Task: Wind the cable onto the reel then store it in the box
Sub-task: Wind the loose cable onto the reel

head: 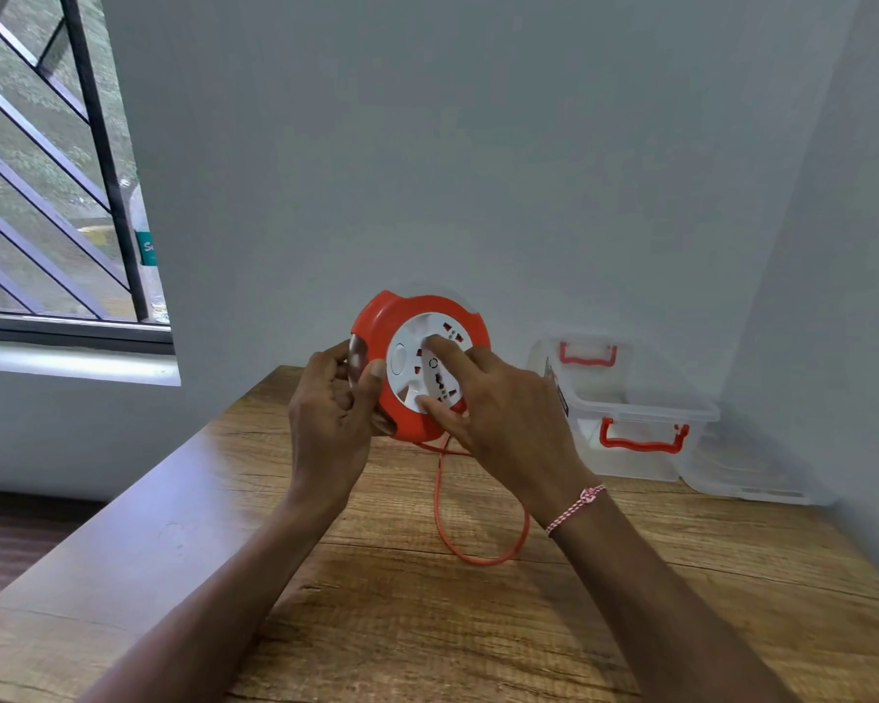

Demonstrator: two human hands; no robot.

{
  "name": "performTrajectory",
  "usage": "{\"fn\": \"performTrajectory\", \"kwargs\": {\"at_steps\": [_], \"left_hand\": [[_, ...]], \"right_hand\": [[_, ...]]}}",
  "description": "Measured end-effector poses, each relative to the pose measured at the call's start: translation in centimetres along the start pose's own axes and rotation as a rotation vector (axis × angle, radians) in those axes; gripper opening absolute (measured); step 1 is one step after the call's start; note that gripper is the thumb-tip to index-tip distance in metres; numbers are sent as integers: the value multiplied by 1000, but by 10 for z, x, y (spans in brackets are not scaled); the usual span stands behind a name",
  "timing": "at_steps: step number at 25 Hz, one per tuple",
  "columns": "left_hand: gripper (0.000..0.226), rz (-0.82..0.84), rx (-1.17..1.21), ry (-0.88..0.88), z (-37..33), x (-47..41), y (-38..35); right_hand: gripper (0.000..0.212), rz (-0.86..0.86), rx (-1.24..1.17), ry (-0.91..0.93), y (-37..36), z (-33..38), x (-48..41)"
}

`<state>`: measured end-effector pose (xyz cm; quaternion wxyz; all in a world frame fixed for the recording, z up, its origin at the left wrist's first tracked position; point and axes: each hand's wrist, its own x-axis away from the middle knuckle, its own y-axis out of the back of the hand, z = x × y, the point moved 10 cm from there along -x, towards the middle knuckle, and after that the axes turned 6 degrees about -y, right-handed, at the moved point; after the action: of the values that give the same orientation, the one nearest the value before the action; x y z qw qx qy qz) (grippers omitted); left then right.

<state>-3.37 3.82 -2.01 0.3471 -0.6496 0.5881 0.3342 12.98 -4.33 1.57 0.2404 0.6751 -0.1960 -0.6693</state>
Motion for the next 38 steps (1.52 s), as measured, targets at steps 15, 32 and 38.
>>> {"fn": "performTrajectory", "kwargs": {"at_steps": [15,32,38], "left_hand": [[27,108,-148,-175,-14,6,-16],[27,47,-79,-84,-6,2,-6],[39,77,-113,-168,-16,3,-9]], "right_hand": [[45,74,-1415,-1197,-61,-38,43],[65,-82,3,-26,7,6,2],[61,-59,-486,-585,-12,-33,9]]}}
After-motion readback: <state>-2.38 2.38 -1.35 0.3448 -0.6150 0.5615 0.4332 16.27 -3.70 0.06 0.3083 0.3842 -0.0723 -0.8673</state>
